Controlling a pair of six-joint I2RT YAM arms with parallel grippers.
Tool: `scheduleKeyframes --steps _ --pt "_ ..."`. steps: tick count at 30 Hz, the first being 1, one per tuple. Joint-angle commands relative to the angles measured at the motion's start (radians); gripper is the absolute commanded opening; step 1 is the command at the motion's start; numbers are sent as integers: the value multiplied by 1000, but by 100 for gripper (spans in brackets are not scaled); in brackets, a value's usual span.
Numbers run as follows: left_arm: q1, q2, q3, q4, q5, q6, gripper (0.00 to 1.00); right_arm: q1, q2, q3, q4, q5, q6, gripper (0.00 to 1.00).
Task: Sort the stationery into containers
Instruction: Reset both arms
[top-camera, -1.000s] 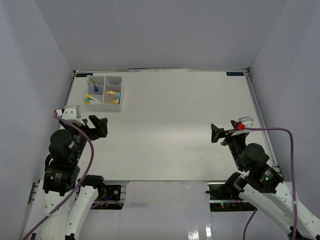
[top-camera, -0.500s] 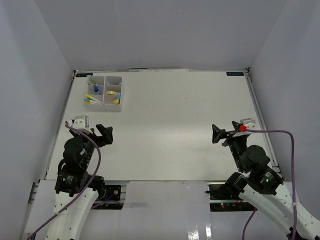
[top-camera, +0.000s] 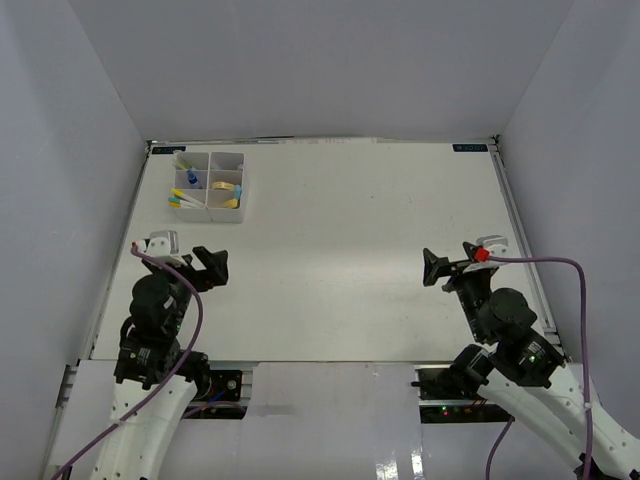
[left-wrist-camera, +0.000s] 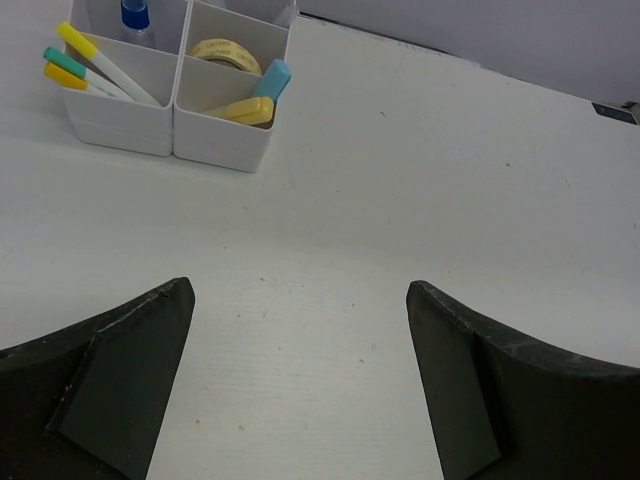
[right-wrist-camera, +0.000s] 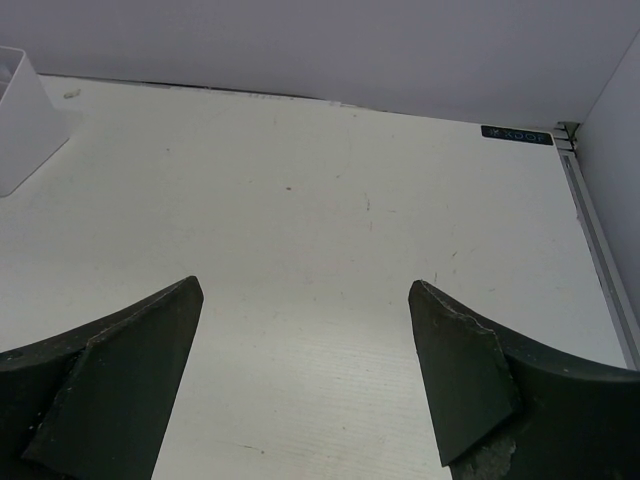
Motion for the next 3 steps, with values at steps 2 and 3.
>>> scheduleKeyframes --steps 2,3 --pt "-8 17 -1 27 5 -11 98 -3 17 9 43 9 -17 90" --pt "-7 18 -1 27 2 -9 98 -3 13 10 46 7 -17 90"
